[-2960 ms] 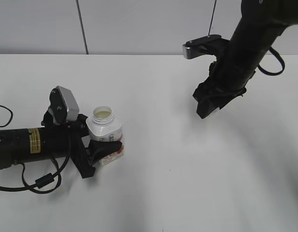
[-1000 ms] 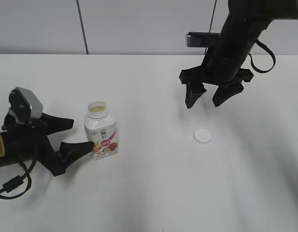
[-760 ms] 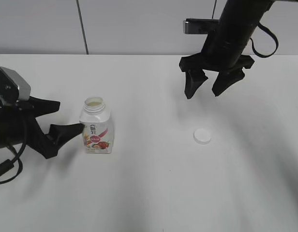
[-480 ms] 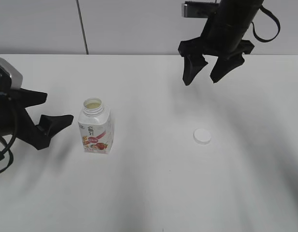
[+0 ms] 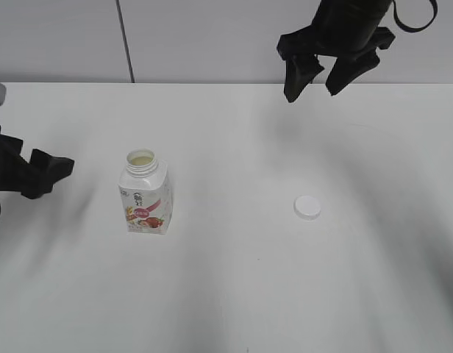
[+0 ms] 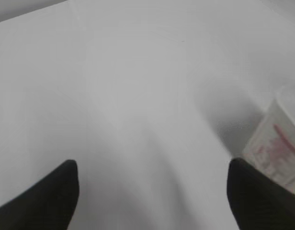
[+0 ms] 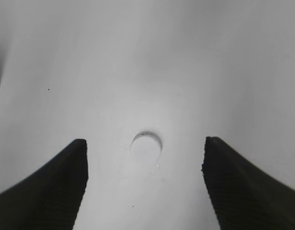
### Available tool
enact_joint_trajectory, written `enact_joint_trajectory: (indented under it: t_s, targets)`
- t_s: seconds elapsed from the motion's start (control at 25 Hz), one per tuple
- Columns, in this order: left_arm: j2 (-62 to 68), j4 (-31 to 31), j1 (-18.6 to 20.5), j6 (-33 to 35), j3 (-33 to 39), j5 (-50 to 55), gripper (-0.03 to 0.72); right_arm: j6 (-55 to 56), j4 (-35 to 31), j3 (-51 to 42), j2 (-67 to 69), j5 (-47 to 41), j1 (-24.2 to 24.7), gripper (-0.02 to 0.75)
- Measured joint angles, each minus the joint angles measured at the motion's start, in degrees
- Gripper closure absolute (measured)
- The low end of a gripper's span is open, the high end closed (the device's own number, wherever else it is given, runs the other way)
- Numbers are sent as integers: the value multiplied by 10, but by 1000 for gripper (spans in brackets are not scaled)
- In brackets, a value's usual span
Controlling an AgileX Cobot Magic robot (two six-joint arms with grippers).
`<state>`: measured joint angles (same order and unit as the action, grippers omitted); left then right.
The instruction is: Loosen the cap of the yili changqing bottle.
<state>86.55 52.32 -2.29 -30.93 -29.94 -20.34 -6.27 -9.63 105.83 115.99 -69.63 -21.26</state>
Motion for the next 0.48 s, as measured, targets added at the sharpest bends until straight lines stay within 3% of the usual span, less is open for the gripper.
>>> enact_joint_trajectory:
  t_s: [0.16, 0.32, 0.4, 0.48]
  targets:
    - [-4, 1, -1, -35, -48, 132, 113, -1, 45, 1, -16, 0, 0, 150]
    - [-4, -58, -1, -41, -94, 261, 113, -1, 86, 1, -32, -1, 0, 150]
    - [-4, -98, -1, -24, -119, 310, 113, -1, 101, 1, -39, -1, 0, 150]
    - [-4, -161, -1, 42, -146, 362, 113, -1, 114, 1, -44, -1, 0, 150]
